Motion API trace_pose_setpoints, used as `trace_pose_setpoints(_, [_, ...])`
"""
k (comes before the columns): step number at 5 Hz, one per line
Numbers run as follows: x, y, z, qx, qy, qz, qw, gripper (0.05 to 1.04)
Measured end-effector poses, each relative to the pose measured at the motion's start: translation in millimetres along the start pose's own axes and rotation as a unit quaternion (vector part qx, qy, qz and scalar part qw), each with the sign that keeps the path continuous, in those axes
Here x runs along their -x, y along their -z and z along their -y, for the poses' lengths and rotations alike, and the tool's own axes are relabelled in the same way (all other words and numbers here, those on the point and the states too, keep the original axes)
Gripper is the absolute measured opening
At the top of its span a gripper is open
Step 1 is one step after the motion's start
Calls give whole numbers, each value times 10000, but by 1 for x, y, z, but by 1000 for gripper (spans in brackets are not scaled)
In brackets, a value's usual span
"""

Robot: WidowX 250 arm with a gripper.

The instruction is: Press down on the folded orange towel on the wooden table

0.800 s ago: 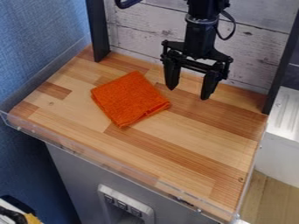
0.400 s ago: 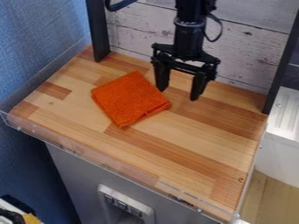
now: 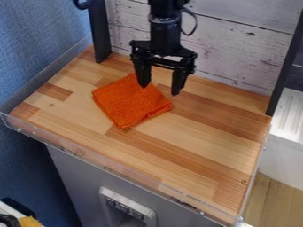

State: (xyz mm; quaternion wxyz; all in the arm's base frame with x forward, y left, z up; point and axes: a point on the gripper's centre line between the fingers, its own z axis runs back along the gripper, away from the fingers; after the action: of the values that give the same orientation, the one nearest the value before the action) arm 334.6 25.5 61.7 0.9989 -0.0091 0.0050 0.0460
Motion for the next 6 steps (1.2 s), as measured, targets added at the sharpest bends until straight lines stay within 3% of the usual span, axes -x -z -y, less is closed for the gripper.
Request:
trace_pose_setpoints(2, [1, 1, -23, 5, -152, 298, 9994, 998])
trace_pose_setpoints(5, [1, -4, -34, -156, -234, 221, 9994, 959])
trace_pose_setpoints(6, [0, -4, -35, -176, -246, 220, 9993, 683])
